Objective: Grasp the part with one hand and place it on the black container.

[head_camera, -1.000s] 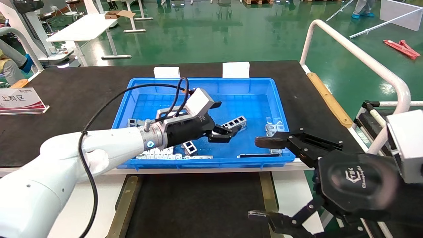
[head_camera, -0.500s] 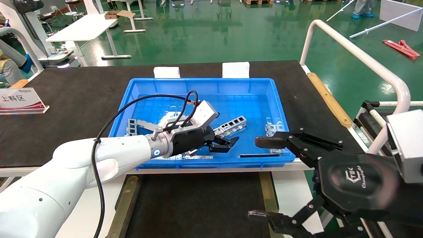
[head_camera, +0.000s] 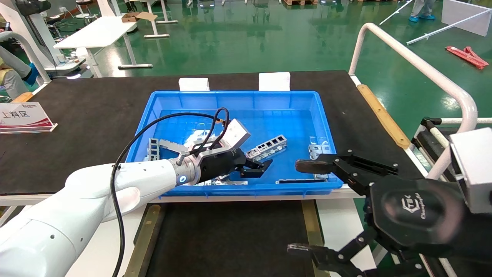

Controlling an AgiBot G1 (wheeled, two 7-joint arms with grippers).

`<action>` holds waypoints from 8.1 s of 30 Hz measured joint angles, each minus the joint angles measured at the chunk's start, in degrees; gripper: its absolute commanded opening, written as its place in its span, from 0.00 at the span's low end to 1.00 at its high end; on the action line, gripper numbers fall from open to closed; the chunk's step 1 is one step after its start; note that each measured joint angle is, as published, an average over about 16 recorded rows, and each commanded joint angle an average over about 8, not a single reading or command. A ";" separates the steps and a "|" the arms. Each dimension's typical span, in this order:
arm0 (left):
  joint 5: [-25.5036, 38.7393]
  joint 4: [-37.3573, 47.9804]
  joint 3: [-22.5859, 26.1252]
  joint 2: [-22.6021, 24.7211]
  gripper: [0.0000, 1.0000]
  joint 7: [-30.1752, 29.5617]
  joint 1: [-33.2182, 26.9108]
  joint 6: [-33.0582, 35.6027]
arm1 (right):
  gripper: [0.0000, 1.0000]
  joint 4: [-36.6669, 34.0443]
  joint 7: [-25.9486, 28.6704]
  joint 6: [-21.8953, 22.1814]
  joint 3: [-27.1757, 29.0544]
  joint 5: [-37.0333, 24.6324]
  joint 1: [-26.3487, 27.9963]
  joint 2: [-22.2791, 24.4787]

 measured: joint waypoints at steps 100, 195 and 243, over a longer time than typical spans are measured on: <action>-31.47 -29.83 6.67 -28.49 0.00 6.06 28.71 16.73 | 0.00 0.00 -0.02 0.02 -0.04 0.03 0.01 0.02; -73.15 -22.94 -2.19 -1.35 1.00 36.00 41.51 -21.11 | 1.00 0.00 -0.04 0.03 -0.08 0.06 0.02 0.03; -48.68 -43.52 24.59 -41.57 1.00 14.39 25.64 12.26 | 1.00 0.00 -0.05 0.04 -0.10 0.07 0.03 0.04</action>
